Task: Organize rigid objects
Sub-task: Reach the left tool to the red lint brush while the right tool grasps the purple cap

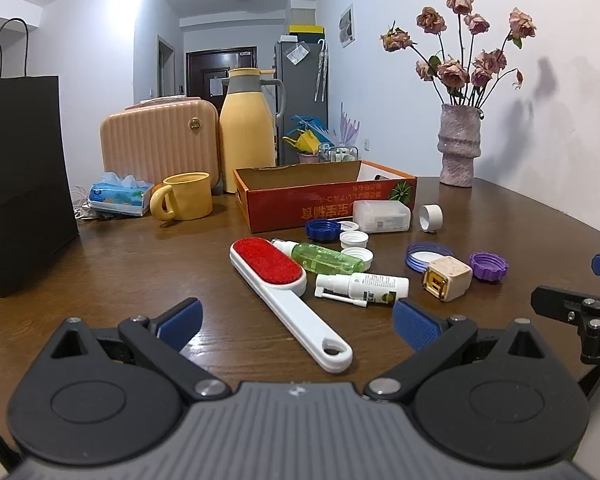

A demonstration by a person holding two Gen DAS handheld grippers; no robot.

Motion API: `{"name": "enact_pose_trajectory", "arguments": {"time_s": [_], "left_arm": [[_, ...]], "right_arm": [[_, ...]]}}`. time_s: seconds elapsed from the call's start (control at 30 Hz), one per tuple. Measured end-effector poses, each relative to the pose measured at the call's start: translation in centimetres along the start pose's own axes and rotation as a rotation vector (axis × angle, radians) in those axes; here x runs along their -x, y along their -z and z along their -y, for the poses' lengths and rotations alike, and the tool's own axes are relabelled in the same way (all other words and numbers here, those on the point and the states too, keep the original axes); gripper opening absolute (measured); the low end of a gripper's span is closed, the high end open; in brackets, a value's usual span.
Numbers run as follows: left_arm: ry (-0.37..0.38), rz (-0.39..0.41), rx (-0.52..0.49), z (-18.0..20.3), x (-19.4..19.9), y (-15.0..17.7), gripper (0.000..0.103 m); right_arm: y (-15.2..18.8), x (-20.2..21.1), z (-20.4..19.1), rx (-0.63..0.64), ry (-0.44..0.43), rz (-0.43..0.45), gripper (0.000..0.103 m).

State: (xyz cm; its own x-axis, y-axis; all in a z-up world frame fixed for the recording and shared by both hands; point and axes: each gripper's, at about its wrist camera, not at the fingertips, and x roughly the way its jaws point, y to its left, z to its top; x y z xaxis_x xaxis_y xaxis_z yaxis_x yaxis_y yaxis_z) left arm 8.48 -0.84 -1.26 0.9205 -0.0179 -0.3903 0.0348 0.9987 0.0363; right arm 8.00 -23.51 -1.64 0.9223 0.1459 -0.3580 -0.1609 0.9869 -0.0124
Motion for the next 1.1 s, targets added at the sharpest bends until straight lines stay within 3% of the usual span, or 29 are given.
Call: {"name": "enact_pose_trajectory", "arguments": {"time_s": [0.73, 0.9, 1.1], "left_arm": [[-0.047, -0.110, 0.035, -0.1, -9.2, -1.4, 0.103], [-0.069, -0.138, 0.047, -0.3, -10.9, -1.8, 0.103], [-0.099, -0.160, 0.056, -0.5, -12.3, -2.2, 0.103]], "right_arm": [[-1.0, -10.0, 5.4, -0.033, 0.071, -0.108, 0.100], [-1.2, -12.7, 6.6, -0.034, 0.068, -0.163, 0.093], [-1.6, -15.9, 7.6, -0.027, 0.027, -0.233, 0.077]]}}
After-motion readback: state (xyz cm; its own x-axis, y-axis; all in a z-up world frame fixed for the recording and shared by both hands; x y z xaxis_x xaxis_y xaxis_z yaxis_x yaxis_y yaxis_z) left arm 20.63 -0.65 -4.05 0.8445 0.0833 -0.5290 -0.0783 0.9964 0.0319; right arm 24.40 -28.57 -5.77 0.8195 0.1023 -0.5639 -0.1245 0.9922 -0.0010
